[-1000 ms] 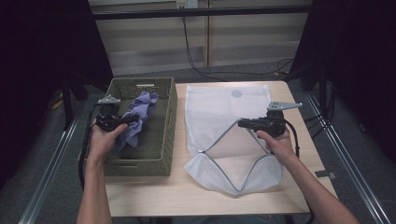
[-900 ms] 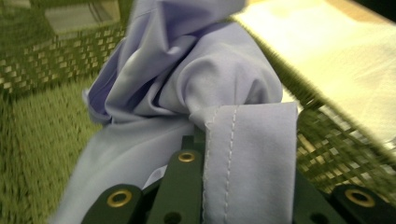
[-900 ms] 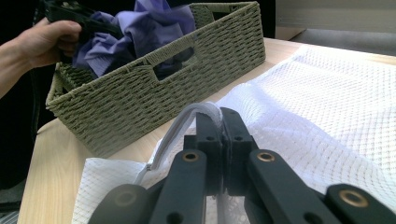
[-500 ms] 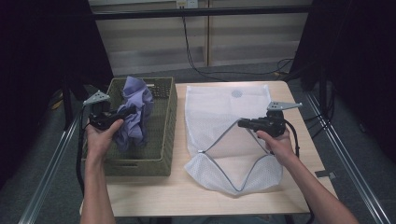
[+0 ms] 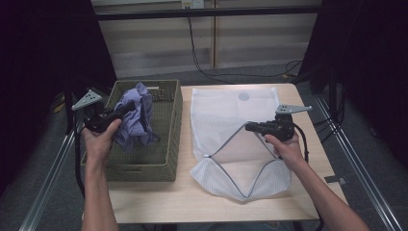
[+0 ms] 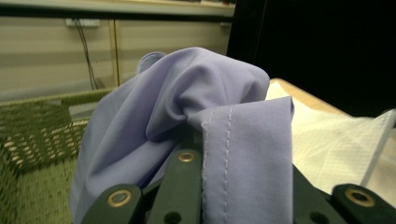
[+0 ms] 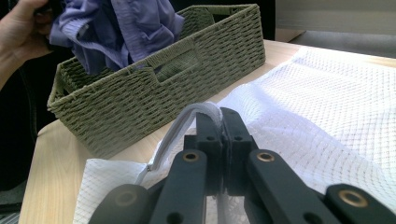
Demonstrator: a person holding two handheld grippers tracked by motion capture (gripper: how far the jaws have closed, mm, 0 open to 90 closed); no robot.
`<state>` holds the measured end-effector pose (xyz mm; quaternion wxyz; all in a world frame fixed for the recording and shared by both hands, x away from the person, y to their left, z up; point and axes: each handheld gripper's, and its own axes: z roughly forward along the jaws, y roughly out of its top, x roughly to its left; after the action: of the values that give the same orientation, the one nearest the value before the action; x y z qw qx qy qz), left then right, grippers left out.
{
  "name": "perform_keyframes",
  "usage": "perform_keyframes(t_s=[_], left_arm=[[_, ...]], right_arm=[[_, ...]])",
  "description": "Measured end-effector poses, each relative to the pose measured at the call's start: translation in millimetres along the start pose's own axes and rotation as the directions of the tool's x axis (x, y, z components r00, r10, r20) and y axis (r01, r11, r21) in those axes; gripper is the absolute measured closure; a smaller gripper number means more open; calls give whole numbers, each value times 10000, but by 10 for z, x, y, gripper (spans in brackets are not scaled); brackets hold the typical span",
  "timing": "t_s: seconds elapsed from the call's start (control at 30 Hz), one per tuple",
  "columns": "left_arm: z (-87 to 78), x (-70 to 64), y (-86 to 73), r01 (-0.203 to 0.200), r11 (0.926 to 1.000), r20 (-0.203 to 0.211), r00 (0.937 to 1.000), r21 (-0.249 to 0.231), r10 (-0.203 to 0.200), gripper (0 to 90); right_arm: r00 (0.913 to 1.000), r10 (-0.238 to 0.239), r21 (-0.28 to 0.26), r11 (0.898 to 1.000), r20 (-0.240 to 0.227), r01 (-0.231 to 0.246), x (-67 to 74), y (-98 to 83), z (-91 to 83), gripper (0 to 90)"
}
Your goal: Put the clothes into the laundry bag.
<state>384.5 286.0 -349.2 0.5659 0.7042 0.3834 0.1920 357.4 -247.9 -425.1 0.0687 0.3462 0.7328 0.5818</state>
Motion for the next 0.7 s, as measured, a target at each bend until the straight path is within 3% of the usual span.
perform_keyframes(t_s=[0.27, 0.43, 0.7], left_arm=[[-134, -116, 170, -460, 9967, -21, 9989, -675, 460, 852], [-194, -185, 246, -467, 9922, 165, 9987, -1157, 489, 852], [-240, -255, 309, -563, 9869, 334, 9975, -1513, 620, 852]], right_arm=[[10000, -6, -18, 10000, -10, 6, 2, 2, -6, 885], [10000, -19, -2, 10000, -19, 19, 1, 0, -1, 886], [10000, -39, 13, 10000, -56, 39, 8, -2, -2, 886]])
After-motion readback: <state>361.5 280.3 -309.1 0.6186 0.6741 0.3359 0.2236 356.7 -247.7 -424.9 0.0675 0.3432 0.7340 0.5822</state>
